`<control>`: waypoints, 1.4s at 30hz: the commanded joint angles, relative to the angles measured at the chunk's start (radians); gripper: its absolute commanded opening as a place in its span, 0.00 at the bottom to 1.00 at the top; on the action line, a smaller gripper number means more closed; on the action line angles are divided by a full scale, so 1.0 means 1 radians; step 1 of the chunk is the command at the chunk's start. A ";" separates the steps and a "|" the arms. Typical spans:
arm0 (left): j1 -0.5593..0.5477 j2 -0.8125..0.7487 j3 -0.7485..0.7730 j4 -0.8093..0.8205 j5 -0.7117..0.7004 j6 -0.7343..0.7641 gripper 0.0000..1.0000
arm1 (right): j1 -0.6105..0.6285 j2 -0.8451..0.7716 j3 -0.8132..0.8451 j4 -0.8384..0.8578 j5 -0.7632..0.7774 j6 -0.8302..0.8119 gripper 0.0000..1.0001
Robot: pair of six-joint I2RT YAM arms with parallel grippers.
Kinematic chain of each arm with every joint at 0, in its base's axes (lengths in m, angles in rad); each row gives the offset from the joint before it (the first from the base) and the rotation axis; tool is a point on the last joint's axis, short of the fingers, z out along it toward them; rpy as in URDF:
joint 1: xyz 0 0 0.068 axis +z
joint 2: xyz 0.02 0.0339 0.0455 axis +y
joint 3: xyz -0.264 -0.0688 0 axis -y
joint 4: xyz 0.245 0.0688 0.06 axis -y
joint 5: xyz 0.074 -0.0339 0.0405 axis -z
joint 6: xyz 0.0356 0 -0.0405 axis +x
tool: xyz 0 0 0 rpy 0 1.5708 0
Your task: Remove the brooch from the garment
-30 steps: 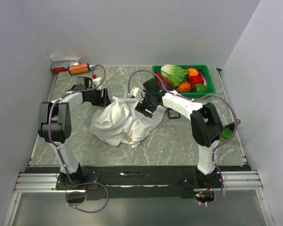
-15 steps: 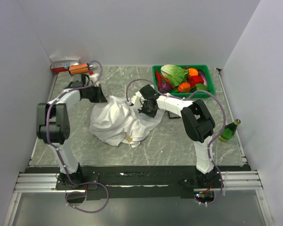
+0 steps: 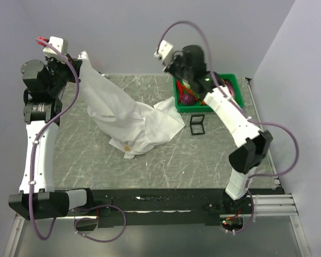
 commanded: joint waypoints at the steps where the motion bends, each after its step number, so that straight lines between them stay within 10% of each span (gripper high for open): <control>1: 0.004 -0.028 0.000 -0.046 -0.134 0.048 0.01 | -0.029 -0.034 0.005 0.019 0.040 0.072 0.03; 4: 0.002 -0.079 -0.086 -0.081 -0.200 0.066 0.01 | -0.031 -0.040 -0.080 -0.032 -0.024 0.252 0.49; 7: 0.004 -0.114 -0.181 -0.046 -0.276 0.036 0.01 | -0.020 -0.046 -0.203 -0.061 -0.165 0.472 0.67; 17: 0.004 -0.002 -0.107 -0.077 -0.436 -0.116 0.01 | 0.032 0.049 -0.372 -0.132 -0.351 0.678 0.79; 23: 0.005 0.006 -0.130 -0.094 -0.432 -0.111 0.01 | 0.125 0.139 -0.371 -0.250 -0.445 0.377 0.65; 31: 0.004 0.000 -0.149 -0.097 -0.419 -0.128 0.01 | 0.265 0.208 -0.391 -0.140 -0.086 0.138 0.65; 37: 0.013 -0.008 -0.147 -0.081 -0.412 -0.118 0.01 | 0.247 0.193 -0.418 -0.041 0.061 0.050 0.09; 42: 0.036 -0.029 -0.129 -0.069 -0.384 -0.141 0.01 | 0.209 0.089 -0.362 -0.024 0.141 -0.009 0.00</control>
